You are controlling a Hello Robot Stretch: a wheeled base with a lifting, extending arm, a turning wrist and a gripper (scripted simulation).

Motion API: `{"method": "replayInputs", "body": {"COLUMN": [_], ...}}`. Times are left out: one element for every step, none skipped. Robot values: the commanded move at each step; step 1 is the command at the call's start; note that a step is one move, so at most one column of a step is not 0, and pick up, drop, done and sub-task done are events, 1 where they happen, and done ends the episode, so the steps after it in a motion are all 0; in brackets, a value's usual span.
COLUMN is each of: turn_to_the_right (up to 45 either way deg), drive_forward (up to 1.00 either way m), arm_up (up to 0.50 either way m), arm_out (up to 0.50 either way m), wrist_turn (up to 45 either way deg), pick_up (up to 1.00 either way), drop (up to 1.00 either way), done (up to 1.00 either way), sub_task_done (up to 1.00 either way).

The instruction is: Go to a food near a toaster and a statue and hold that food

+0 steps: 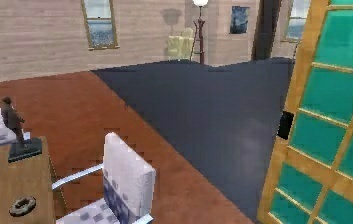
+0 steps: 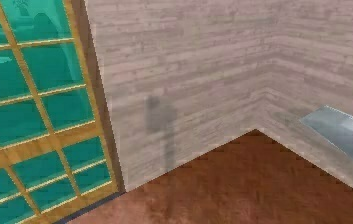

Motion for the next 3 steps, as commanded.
{"method": "replayInputs", "body": {"turn_to_the_right": [0.0,-45.0,-45.0], "drive_forward": [0.25,0.0,0.0], "arm_up": [0.0,0.0,0.0], "arm_out": [0.0,0.0,0.0], "wrist_turn": [0.0,0.0,0.0], "pick_up": [0.0,0.0,0.0], "drop": [0.0,0.0,0.0], "done": [0.0,0.0,0.0], "sub_task_done": [0.0,0.0,0.0]}}
